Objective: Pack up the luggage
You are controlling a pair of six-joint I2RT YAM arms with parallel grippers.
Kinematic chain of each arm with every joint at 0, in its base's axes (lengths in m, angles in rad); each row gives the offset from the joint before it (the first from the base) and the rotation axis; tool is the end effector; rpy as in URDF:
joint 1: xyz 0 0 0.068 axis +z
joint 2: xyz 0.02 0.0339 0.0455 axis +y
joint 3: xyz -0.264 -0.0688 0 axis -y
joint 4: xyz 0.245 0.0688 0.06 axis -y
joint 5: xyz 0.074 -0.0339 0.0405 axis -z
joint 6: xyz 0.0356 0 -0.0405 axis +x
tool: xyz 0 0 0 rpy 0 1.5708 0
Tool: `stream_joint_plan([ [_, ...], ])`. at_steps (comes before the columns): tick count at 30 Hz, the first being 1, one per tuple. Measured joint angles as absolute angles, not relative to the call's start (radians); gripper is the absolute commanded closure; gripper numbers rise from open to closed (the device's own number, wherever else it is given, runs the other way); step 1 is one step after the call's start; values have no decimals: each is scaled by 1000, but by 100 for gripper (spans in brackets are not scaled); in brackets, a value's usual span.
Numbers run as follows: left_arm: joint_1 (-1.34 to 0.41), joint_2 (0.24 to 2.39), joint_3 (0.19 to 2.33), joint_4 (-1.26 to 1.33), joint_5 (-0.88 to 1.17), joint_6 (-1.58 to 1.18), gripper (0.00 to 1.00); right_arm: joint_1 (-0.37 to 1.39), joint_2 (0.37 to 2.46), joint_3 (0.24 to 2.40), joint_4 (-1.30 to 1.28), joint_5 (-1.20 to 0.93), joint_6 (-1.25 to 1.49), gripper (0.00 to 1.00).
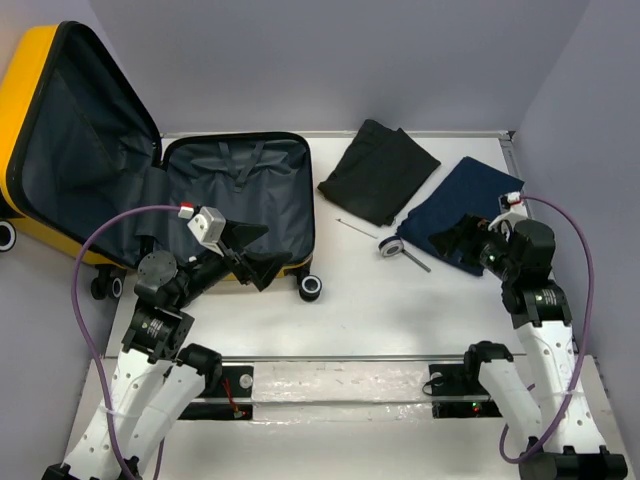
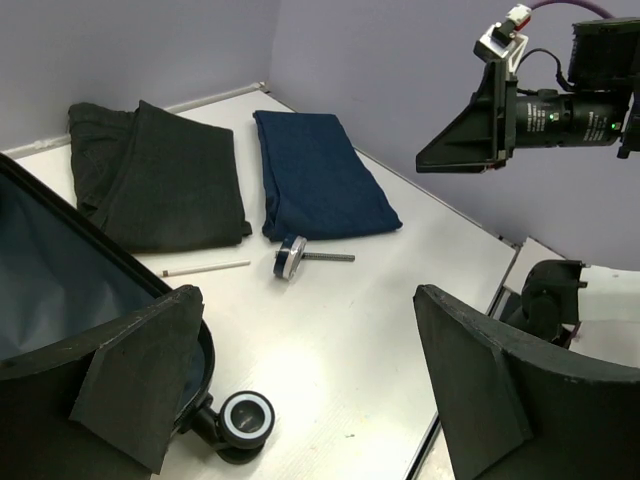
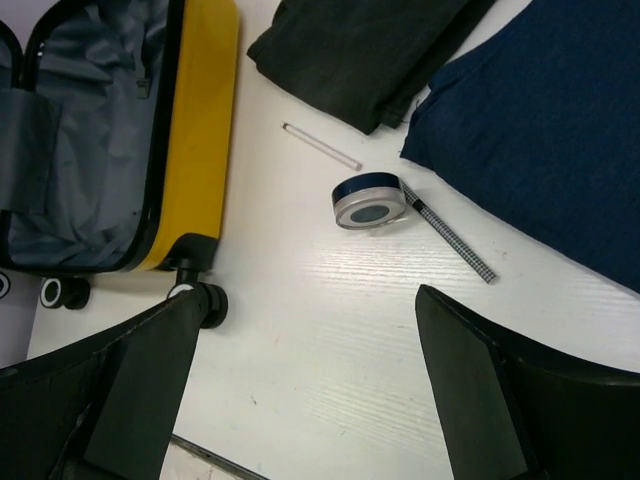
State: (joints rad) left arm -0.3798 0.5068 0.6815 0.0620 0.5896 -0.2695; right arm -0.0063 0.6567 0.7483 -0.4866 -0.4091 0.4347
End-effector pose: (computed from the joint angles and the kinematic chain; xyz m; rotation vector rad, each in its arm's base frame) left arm 0.1048 -0.0631 0.3676 0.5907 1.3115 -0.9299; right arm 0.1479 0.0132 0.3158 0.1655 1.9869 0.6802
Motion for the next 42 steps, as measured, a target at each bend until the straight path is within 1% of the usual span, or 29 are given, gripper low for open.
stream_joint_plan([
  [3,-380,507,682,62,590,-267,1,41,685,735,-469,-381,444,6],
  [7,-380,507,682,62,590,-266,1,186,762,735,-430,-276,444,5],
  [11,-380,507,682,62,590,-265,1,339,886,741,-411,-152,433,4],
  [15,-380,508,682,62,589,-263,1,405,1018,756,-403,-44,410,3],
  [17,-380,508,682,62,587,-262,1,433,1072,767,-402,8,397,1],
  [22,-380,509,682,62,585,-261,1,507,1181,827,-394,83,358,0],
  [26,-380,509,682,62,585,-259,1,542,1275,868,-382,123,328,0],
  [34,-380,509,682,62,585,-258,1,545,1436,962,-381,229,275,0],
  [42,-380,508,682,62,585,-256,1,545,1582,1034,-378,264,238,1],
])
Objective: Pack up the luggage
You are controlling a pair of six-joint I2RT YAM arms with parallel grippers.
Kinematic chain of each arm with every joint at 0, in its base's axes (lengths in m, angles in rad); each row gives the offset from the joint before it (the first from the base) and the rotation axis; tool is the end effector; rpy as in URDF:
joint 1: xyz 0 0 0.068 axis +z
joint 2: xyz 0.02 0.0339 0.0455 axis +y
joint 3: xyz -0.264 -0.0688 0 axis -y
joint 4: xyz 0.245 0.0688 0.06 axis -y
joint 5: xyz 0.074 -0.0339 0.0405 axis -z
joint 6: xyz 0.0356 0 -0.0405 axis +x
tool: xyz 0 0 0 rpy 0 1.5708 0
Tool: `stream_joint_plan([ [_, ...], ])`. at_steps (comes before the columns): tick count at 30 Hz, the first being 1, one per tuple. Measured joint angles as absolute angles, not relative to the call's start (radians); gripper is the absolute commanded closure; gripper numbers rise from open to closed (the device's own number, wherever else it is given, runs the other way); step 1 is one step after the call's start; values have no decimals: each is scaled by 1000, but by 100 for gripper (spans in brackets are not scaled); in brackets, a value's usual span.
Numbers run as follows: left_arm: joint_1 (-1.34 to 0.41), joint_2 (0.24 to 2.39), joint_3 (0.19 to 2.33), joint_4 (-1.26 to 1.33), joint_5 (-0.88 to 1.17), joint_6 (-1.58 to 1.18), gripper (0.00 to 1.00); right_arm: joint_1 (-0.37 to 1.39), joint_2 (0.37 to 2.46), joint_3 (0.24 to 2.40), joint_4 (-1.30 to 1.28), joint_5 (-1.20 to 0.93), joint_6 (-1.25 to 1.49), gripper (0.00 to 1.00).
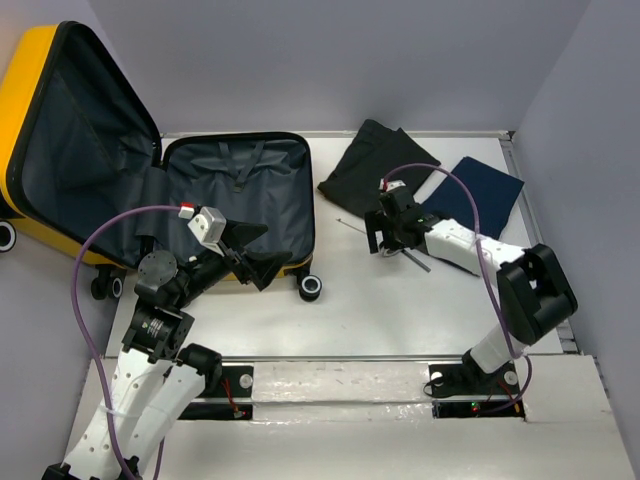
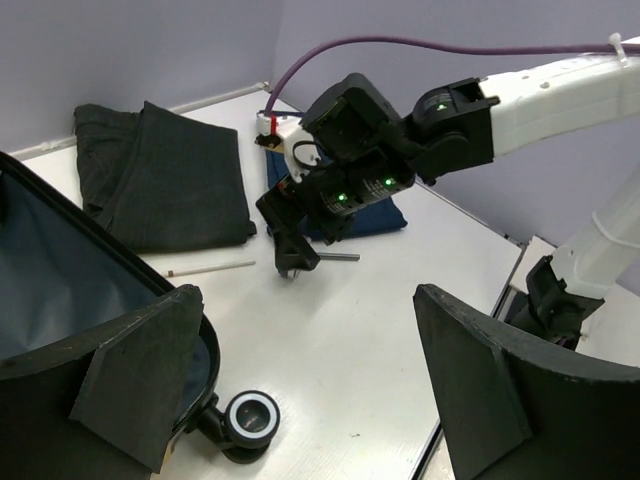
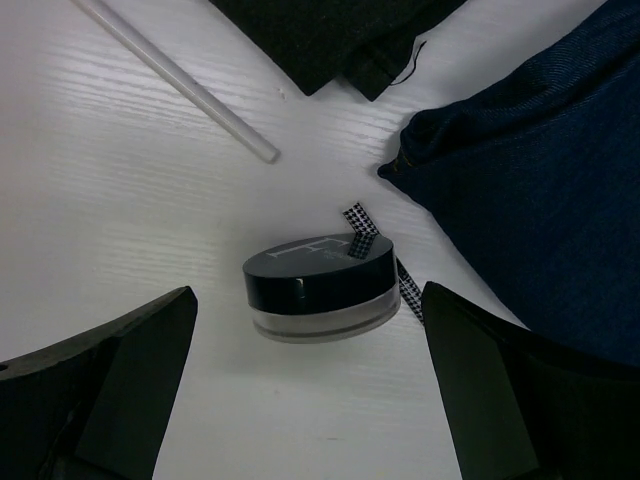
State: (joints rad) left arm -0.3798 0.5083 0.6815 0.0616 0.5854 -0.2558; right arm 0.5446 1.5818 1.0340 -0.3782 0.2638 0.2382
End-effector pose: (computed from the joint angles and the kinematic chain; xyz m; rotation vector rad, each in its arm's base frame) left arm 0.1053 -0.0632 0.3674 0.5952 1.3086 -0.9163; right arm 0.2857 0.1622 0.2145 -0.2665 2.4376 0.0118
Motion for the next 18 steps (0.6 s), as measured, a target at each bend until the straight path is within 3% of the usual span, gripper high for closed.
stream_joint_plan([
  [9,-380,508,682,62,584,-252,1,545,1660,1041,-378,263,231,15],
  [14,-380,508,682,62,583,-252,1,545,1677,1041,-377,270,231,34],
  [16,-380,507,682,62,582,-252,1,545,1677,1041,-377,275,229,48],
  [18,-380,507,682,62,582,-252,1,545,1676,1044,-377,282,228,49],
])
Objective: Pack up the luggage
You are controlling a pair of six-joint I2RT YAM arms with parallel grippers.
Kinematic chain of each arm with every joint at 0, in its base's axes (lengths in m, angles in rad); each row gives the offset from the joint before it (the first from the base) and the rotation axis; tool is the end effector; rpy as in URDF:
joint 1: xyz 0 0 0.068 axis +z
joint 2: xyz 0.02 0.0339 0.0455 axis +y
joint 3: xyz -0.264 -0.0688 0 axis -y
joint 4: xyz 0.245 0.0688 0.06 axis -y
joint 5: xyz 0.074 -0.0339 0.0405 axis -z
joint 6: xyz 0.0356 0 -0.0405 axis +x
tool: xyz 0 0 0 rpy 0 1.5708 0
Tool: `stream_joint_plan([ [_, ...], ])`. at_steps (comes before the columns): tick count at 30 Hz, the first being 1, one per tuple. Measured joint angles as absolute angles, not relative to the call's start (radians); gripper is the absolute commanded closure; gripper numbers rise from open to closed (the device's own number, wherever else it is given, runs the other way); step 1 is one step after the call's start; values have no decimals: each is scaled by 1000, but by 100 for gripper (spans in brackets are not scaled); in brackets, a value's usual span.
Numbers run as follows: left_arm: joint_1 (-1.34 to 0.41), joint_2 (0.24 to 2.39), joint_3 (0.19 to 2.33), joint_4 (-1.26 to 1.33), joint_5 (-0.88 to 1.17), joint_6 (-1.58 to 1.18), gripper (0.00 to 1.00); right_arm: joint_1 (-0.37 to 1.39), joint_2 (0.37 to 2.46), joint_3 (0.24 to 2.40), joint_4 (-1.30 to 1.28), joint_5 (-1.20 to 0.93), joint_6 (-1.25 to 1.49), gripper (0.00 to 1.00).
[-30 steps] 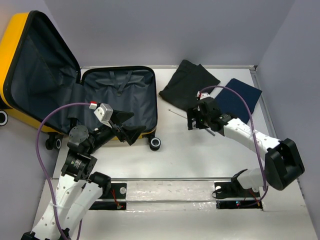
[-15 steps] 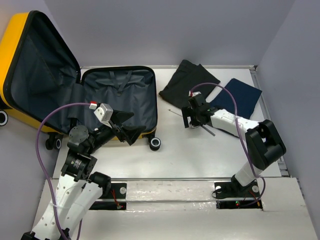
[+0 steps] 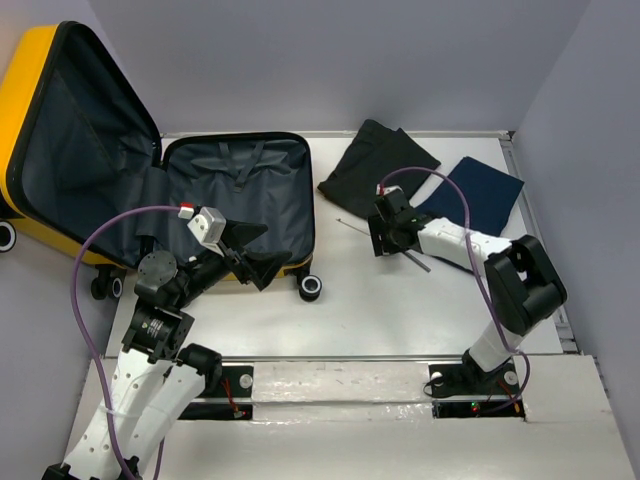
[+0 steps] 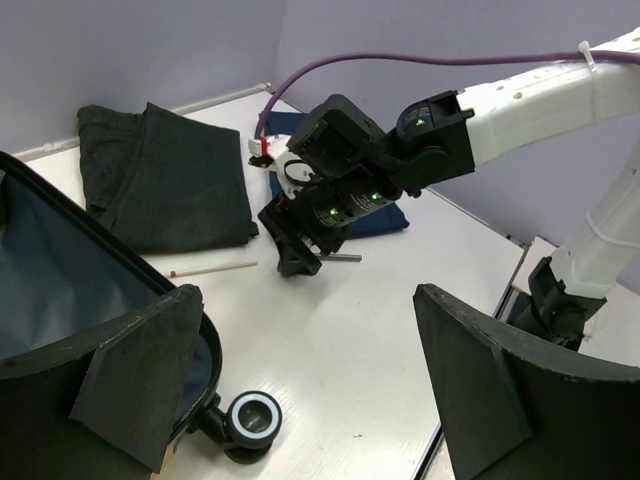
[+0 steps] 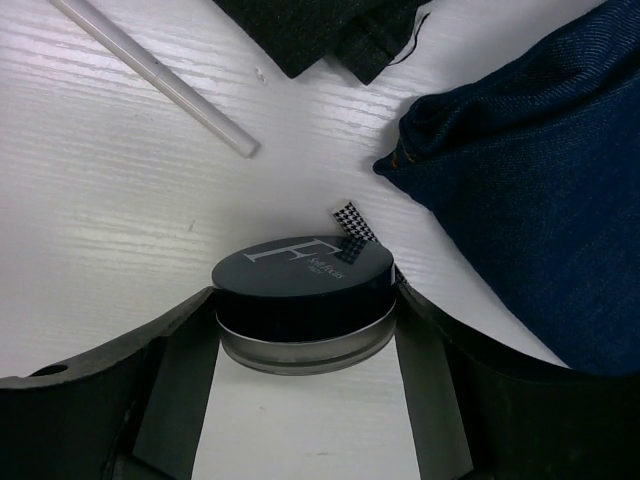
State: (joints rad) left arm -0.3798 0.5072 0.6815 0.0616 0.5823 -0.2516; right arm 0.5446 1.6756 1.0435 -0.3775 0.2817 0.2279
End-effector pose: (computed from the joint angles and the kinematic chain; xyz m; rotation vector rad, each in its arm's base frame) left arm 0.1051 -0.0630 0.3676 0.5951 1.3063 -0.9108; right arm 0.2945 0.1668 0.1881 -0.2956 2.5041 -0.0574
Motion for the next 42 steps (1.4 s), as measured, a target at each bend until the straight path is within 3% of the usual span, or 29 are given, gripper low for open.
stream_joint_plan([
  [7,-380,506,682,62,561,-256,1,558,1501,1060,-390,262,229,48],
  [10,-380,501,682,60,532,-264,1,618,1424,1171,-373,207,231,48],
  [18,-377,450,682,29,384,-278,1,768,1636,1525,-170,18,254,43],
  [21,-373,439,682,14,332,-287,1,815,1800,1639,-118,-29,250,37],
  [26,-371,435,682,-7,279,-312,1,847,2059,1802,-150,-72,252,9],
  [29,-371,434,682,-18,262,-321,1,849,2143,1879,-196,-79,248,4],
  [33,-371,434,682,-26,248,-327,3,838,2119,1880,-221,-76,242,9],
  [36,-371,435,682,-28,245,-332,4,808,2001,1779,-191,-98,240,27],
  [39,-371,442,682,-29,248,-332,4,730,1807,1602,-159,-130,238,58],
  [41,-371,451,682,-28,253,-331,1,670,1705,1495,-115,-141,239,58],
  [42,-371,455,682,-28,254,-332,1,615,1643,1423,-102,-144,238,63],
])
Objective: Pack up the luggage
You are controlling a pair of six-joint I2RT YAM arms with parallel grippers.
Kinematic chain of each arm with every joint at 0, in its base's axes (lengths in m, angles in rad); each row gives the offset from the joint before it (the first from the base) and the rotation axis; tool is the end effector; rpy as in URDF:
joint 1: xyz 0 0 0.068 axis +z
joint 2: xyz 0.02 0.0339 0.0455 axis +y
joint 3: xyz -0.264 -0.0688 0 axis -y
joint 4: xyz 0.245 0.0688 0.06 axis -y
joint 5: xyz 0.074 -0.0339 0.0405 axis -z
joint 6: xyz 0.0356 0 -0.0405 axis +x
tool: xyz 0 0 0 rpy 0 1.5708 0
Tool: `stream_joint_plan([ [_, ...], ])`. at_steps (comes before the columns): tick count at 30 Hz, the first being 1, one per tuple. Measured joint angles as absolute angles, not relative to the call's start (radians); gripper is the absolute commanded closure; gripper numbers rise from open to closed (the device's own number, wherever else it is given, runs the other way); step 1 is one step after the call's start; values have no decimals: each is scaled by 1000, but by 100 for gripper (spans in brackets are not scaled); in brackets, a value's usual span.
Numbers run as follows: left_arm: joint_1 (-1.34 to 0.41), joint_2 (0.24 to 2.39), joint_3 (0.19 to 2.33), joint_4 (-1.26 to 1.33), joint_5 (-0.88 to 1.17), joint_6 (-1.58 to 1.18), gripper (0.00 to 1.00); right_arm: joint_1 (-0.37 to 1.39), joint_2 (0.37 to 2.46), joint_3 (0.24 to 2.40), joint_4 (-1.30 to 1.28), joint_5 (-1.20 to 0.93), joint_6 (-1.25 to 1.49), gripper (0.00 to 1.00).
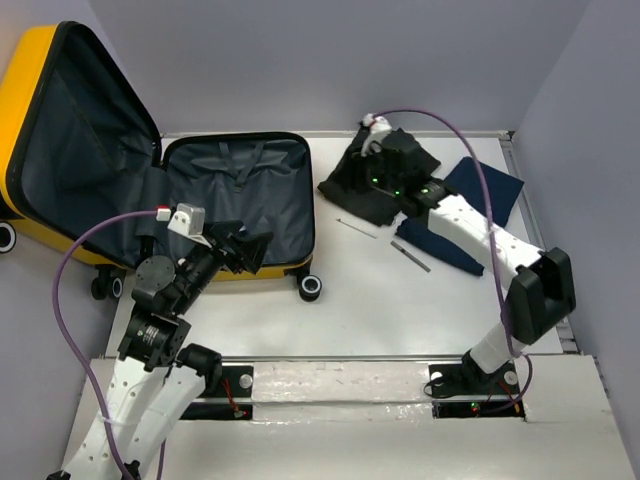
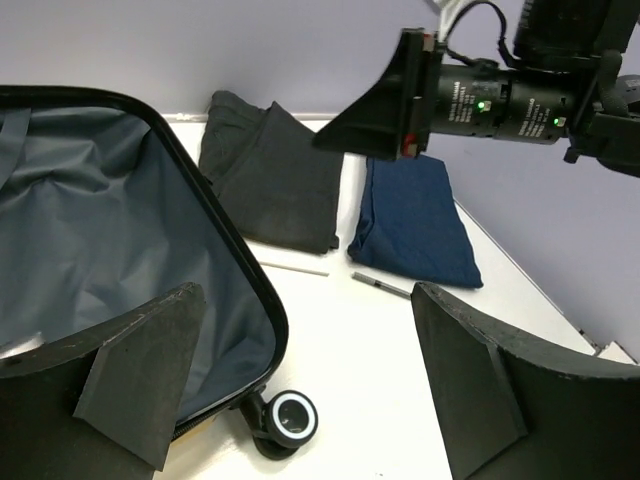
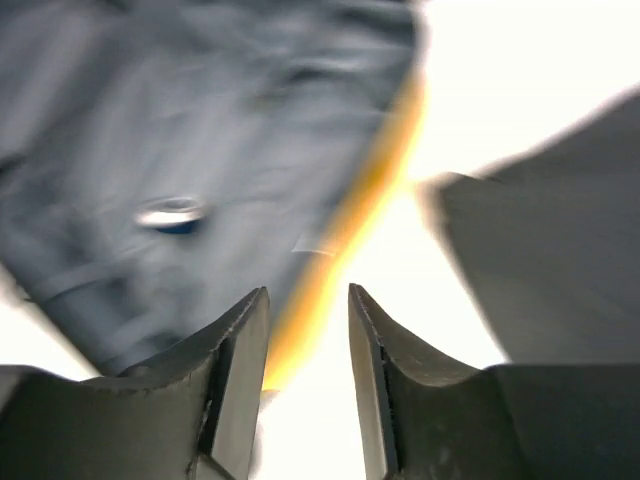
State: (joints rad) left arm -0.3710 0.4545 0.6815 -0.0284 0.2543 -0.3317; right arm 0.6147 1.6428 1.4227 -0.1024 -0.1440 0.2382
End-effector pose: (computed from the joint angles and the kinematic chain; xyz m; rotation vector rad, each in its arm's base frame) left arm 0.1033 -0.0498 0.3644 0.2467 1.3991 -0.7585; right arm 0.3196 0.2318 0.3473 -0.4649 1.8983 0.7096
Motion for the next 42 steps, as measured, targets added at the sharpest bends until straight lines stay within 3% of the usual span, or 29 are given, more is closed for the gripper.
stream_joint_plan([
  [2,-371,465,682,-34,262,-330,1,528,1589,1333,-84,-128,225,70],
  [8,-371,486,682,-42,336,-322,1,465,1671,1199,-138,-85,144,58],
  [17,-371,516,682,-19,455,-312,1,458,1923,1335,-241,-160,5,44],
  [30,-371,515,682,-19,468,-308,1,458,2057,1470,-318,-229,-49,48],
  [34,-371,516,682,-19,471,-307,1,460,2077,1468,-332,-226,-49,67],
  [42,-371,514,682,-18,472,-304,1,515,2074,1461,-337,-76,-57,84],
])
